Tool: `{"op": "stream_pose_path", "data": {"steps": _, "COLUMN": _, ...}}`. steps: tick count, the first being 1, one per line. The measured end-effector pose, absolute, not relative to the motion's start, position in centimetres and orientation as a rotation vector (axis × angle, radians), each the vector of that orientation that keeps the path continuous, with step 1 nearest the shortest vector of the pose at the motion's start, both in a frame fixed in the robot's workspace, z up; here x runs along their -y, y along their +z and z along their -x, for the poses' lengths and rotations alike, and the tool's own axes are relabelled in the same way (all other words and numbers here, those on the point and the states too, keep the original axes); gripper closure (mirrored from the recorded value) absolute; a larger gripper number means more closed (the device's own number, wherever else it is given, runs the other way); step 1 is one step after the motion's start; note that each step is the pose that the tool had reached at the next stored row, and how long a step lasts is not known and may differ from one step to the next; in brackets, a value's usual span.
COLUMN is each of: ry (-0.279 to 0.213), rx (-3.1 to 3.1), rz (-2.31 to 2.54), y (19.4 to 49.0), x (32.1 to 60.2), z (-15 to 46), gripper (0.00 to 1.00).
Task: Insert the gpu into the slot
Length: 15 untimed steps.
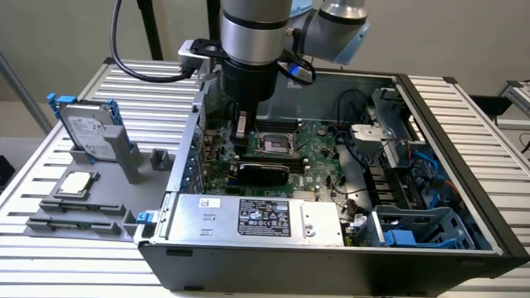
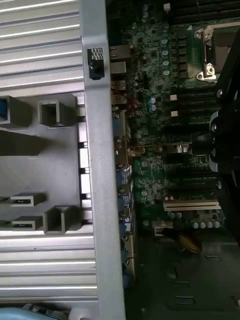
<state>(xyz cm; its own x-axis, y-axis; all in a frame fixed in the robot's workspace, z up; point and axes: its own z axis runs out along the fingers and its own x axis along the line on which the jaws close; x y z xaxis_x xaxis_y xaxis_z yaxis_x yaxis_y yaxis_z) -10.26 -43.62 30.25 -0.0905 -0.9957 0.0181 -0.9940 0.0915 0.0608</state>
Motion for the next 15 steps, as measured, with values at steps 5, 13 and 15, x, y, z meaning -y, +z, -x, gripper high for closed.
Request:
{"op": "stream_pose_path", "data": {"steps": 5, "ry": 0.038, "rx": 2.325, "rz": -2.125, "y": 30.25, "x": 43.63, "z": 9.67, "gripper": 0.89}}
{"op": "stream_pose_path", "data": {"steps": 13, "ry": 0.056, "rx": 2.334, "rz": -2.133, "y": 30.25, "x": 43.63, "z": 9.50, "gripper": 0.89}}
{"op": "stream_pose_path", "data": {"steps": 15, "ry": 0.056, "rx": 2.334, "rz": -2.133, "y": 30.25, "x": 43.63, "z": 9.50, "gripper": 0.89}}
